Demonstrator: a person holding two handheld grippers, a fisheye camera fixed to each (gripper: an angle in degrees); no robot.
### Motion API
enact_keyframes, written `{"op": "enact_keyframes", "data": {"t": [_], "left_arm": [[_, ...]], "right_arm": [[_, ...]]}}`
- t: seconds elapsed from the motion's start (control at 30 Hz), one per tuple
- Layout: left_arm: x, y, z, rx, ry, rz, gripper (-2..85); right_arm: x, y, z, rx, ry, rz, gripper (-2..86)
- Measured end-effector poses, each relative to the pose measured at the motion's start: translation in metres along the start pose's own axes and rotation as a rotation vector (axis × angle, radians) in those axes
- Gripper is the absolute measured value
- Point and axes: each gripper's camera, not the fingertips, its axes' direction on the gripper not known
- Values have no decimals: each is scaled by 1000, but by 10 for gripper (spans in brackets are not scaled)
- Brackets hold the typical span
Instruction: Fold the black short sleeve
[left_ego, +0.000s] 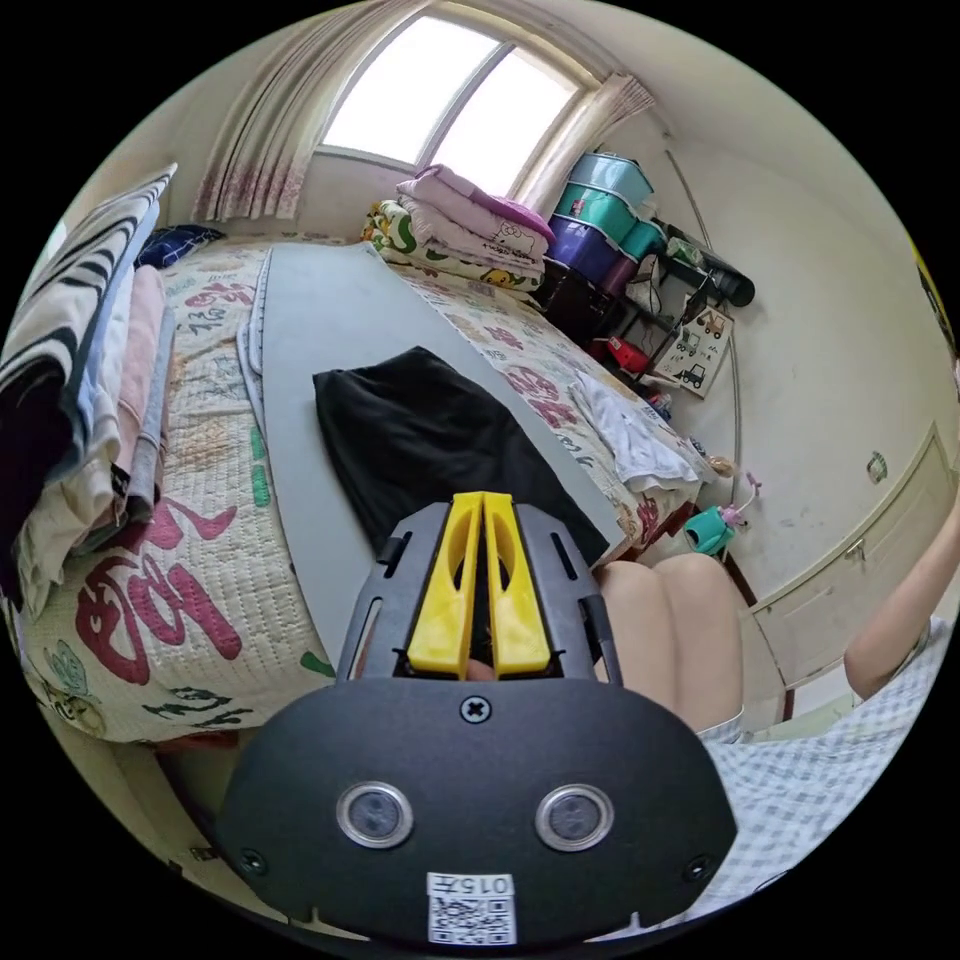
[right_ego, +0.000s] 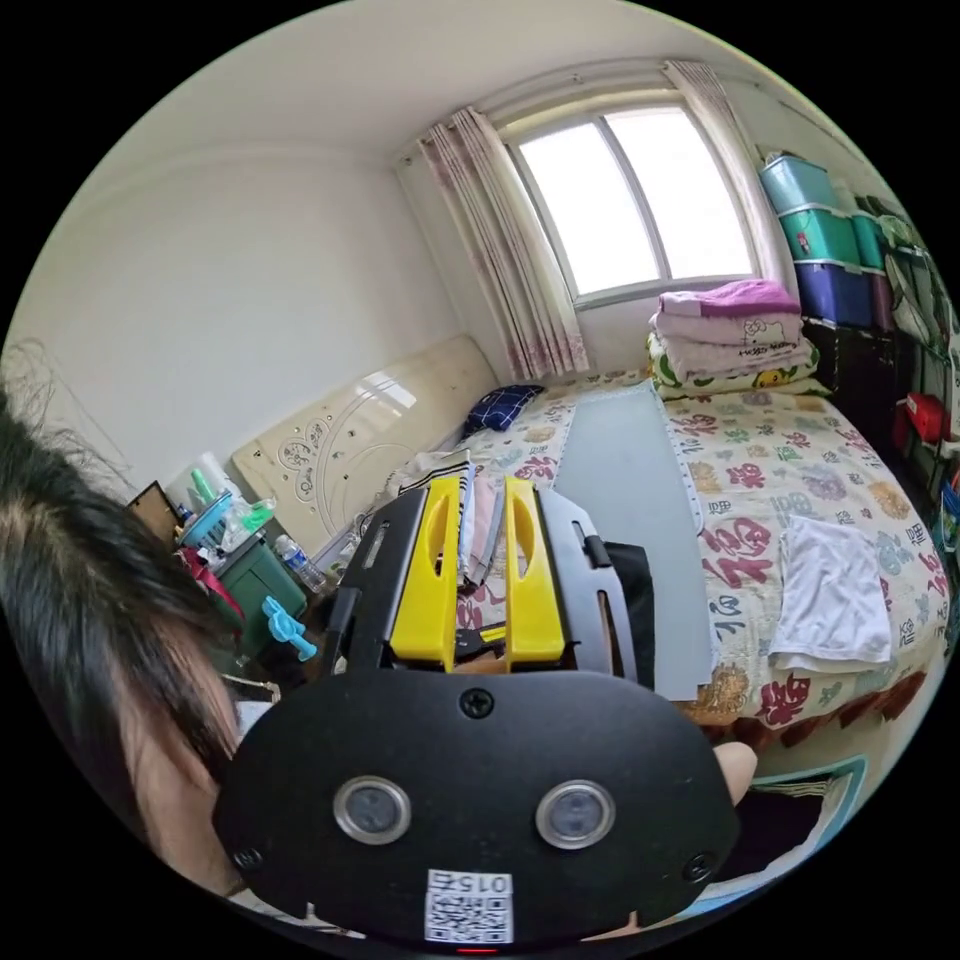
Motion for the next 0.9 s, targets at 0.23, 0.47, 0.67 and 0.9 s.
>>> {"op": "enact_keyframes", "data": {"t": [0.23, 0.47, 0.67, 0.9], "left_arm": [[10, 26, -25, -10, 27, -4, -9], [29, 53, -60, 44, 59, -9, -9], [25, 74, -86, 67, 62, -38, -9], [0, 88, -100, 85, 65, -103, -9]], "right_arm": [[-106, 49, -105, 224, -1, -92, 85], [-208, 90, -184, 327, -124, -244, 139], [-268, 102, -229, 411, -74, -193, 67], [-295, 104, -258, 509, -37, -155, -3]]}}
